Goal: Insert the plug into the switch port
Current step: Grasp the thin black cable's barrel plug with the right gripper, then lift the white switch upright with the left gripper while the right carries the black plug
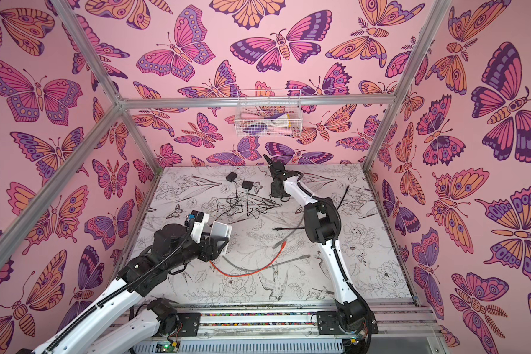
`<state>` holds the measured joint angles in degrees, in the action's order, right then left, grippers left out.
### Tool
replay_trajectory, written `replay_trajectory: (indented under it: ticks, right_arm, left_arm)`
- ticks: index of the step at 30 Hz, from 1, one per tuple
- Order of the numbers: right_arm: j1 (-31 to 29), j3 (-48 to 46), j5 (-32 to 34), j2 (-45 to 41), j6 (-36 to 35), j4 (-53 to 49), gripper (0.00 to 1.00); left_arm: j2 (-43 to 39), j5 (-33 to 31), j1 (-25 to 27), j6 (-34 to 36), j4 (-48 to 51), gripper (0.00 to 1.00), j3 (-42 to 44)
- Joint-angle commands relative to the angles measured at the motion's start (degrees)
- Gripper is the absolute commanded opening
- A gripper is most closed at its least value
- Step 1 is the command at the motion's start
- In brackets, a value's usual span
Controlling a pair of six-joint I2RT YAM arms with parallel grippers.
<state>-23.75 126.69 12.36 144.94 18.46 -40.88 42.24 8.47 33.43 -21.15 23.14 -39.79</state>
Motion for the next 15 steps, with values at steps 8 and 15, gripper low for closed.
replay_trajectory:
  ticks: [8,15]
  right_arm:
    - [1.8,-13.8,-3.8,-4.2,1.6,-1.6,0.00]
    - [1.6,-25.9,-8.2,-15.6,0.6,8.9,0.00]
  left_arm:
    - [-0.7,-0.5,0.1,-0.8,0.3,0.29,1.3]
    - [-2.7,2.5,0.1,-1.4,-0.7,0.28,0.9]
